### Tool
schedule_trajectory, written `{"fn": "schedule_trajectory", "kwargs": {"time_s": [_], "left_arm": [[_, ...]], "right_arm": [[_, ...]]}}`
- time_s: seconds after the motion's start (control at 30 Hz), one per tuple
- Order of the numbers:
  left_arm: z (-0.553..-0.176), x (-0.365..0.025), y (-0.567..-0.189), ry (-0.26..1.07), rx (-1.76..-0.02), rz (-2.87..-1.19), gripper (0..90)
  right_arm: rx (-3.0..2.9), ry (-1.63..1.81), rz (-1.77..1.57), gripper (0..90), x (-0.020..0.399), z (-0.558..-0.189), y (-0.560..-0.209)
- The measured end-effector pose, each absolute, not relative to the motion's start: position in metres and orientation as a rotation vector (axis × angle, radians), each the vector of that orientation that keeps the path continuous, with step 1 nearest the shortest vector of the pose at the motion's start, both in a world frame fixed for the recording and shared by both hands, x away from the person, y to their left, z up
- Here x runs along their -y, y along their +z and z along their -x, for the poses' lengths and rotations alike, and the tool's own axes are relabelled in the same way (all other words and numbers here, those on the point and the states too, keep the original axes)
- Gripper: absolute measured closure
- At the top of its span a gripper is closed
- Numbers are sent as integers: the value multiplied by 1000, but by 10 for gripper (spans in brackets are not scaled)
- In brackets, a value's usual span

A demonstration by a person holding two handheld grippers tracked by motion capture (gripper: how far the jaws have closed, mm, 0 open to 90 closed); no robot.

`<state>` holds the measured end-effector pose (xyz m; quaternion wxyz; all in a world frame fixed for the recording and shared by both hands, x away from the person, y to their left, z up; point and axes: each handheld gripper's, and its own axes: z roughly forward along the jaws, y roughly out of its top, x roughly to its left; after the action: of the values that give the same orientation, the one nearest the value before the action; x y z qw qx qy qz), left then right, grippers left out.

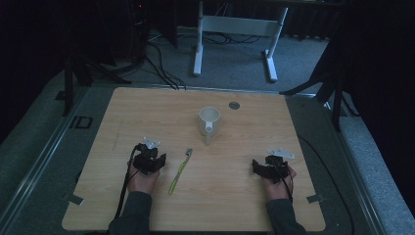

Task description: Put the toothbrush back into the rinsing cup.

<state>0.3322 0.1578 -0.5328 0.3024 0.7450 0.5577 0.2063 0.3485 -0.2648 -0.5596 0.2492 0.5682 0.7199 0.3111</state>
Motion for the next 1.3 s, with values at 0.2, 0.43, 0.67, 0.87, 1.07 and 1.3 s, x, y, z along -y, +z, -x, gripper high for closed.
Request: {"fn": "schedule_trajectory", "kwargs": {"time_s": [0.2,0.43,0.67,0.87,1.07,1.3], "left_arm": [[-326,-158,-518,531,-1447,-1950,599],[-324,-150,-508,499,-1420,-1945,578],[-327,-148,-492,442,-1378,-1980,612],[-330,-144,-484,407,-1369,-2015,624],[-333,-143,-478,372,-1377,-2027,655],[-338,-138,-468,335,-1378,-2082,665]], "right_arm": [[-1964,847,-1545,213,265,-349,-560],[-1966,848,-1544,213,265,-349,-560],[-1970,852,-1543,212,264,-349,-560],[-1974,855,-1540,210,264,-349,-560],[-1975,855,-1540,210,264,-349,-559],[-1976,855,-1537,209,264,-349,-560]]}}
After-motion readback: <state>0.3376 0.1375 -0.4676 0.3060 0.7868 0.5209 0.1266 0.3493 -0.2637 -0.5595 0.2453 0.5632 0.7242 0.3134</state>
